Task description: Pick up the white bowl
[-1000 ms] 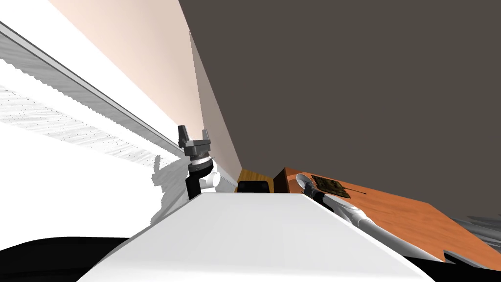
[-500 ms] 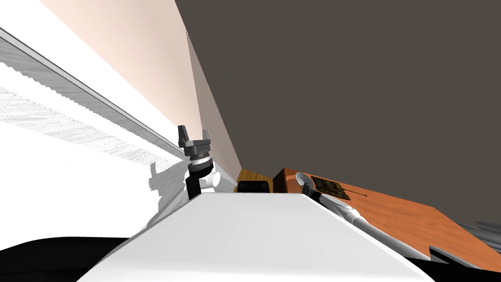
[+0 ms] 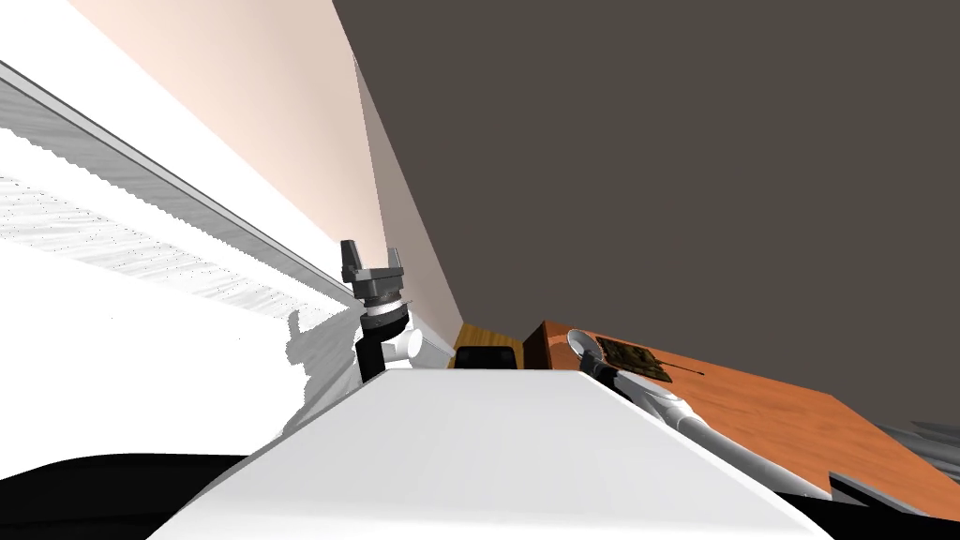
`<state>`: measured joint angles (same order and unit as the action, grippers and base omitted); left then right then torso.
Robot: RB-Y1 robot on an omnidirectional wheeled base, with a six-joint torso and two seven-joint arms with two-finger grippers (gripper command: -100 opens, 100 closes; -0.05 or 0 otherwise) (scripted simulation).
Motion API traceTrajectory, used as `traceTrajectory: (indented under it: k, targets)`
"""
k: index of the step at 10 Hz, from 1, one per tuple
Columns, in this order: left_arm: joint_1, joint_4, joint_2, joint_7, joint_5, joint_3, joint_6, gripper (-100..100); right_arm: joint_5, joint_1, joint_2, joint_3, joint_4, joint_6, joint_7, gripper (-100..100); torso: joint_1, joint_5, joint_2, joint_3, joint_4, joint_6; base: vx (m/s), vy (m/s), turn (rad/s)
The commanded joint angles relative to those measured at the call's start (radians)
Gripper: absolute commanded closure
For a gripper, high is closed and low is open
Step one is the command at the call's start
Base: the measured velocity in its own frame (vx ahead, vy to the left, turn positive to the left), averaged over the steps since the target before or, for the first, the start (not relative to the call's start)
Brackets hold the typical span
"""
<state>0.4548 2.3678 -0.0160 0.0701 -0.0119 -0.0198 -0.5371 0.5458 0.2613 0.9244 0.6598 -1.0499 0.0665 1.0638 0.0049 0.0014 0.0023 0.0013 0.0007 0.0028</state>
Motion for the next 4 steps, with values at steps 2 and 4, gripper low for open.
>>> traceTrajectory:
  k: [2,4]
  targets:
    - [0.0,0.0,0.0,0.0,0.0,0.0,0.0,0,-0.021,0.015,0.057,0.007,-0.038,-0.016,-0.008,100,0.002,0.001,0.0,0.0,0.0,0.0,0.004,0.086,-0.07]
    - [0.0,0.0,0.0,0.0,0.0,0.0,0.0,0,-0.016,0.014,0.044,0.004,-0.029,-0.013,-0.006,0,0.001,0.0,0.0,0.0,0.001,-0.001,0.0,0.023,-0.008]
